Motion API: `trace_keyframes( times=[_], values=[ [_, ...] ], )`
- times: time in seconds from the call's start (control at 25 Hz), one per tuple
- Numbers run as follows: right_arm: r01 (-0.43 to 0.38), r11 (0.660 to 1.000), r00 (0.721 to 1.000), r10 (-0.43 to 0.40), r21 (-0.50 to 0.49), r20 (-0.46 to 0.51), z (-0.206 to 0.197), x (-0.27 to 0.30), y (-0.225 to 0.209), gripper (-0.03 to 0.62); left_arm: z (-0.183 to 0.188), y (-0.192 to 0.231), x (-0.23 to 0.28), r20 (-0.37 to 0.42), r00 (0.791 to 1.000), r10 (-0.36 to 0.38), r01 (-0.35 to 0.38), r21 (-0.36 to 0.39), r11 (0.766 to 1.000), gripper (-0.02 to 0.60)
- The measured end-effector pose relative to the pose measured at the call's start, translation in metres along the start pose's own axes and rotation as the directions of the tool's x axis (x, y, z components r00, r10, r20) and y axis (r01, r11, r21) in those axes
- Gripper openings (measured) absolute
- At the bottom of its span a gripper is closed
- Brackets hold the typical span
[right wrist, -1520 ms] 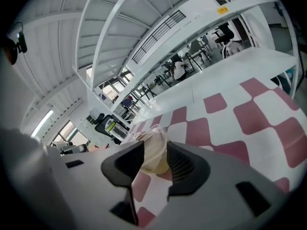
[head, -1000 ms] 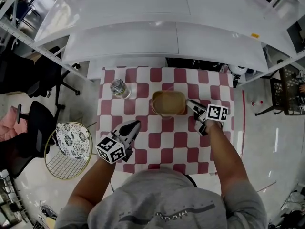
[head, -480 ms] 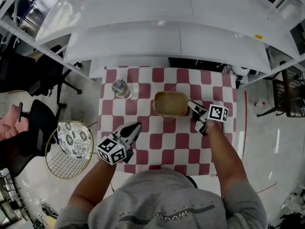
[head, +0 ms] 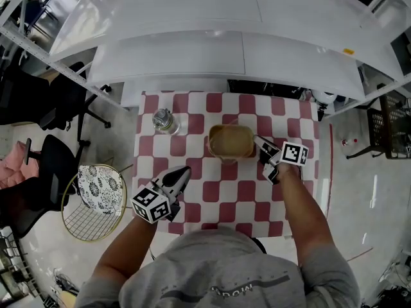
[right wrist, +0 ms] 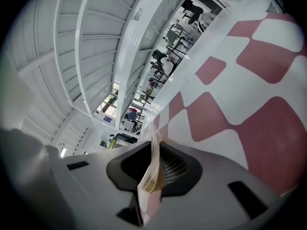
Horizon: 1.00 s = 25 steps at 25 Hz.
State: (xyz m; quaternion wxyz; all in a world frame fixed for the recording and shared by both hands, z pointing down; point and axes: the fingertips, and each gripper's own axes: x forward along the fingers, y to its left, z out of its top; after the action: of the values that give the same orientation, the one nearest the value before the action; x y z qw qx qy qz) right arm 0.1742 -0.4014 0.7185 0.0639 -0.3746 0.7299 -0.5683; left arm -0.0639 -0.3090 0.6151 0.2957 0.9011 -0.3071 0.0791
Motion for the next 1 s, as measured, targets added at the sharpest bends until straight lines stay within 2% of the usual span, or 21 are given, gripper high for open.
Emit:
trace_keyframes(
  times=[0.36,0.68,1.0],
  values=[
    [-0.027,0.999,0.998,0.025,0.030,0.066,0.012,-0.009,0.014,0.048,0.007,0.002,-0.007,0.023,1.000,0.003,-0.003,0.001,1.000,0.000],
    [-0.028,1.000,0.992,0.029,-0.009,0.124,0.032,-0.013,0.031,0.044,0.024,0.002,-0.011,0.052,0.999,0.002,-0.003,0.021,1.000,0.000],
    [-0.061,0.996,0.983,0.072,-0.069,0.170,0.057,-0.014,0.068,0.043,0.054,0.004,-0.018,0.104,0.995,0.002,-0.007,0.054,0.999,0.000]
  ],
)
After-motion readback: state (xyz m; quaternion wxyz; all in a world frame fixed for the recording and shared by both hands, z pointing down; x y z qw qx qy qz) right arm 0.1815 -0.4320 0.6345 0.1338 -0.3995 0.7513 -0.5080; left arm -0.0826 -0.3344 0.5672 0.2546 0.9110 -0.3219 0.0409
